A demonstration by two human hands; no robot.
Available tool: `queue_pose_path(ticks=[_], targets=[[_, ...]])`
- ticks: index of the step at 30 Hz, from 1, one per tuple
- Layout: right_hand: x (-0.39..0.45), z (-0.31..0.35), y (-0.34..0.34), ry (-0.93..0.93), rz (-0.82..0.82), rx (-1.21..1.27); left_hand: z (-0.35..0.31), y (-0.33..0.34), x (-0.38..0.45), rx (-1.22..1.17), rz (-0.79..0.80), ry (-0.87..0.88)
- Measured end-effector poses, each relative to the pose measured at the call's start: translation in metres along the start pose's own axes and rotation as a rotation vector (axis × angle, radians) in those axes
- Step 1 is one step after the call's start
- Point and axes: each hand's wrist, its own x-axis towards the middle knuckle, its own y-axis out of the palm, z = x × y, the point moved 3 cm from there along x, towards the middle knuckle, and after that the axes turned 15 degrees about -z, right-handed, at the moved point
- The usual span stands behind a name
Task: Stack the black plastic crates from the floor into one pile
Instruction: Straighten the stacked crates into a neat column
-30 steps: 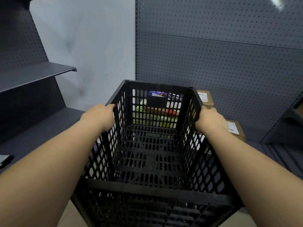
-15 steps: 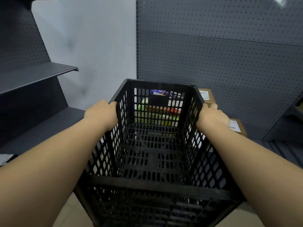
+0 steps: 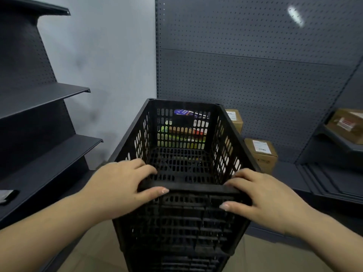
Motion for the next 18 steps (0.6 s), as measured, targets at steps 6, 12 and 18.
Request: queue_pose_path(ticks=[6, 12, 18], targets=[[-0.002, 0.003, 0.023, -0.049, -0.456, -0.176, 0.005, 0.021, -0.01, 0.118, -0.22, 0.081], [-0.003, 0.006, 0.028, 0.043, -0.6, -0.22, 0.001, 0.023, -0.007, 0.1, -0.313, 0.06], [-0.005, 0.014, 0.028, 0.074, -0.585, -0.201, 0.003, 0.024, -0.012, 0.107, -0.356, 0.088]])
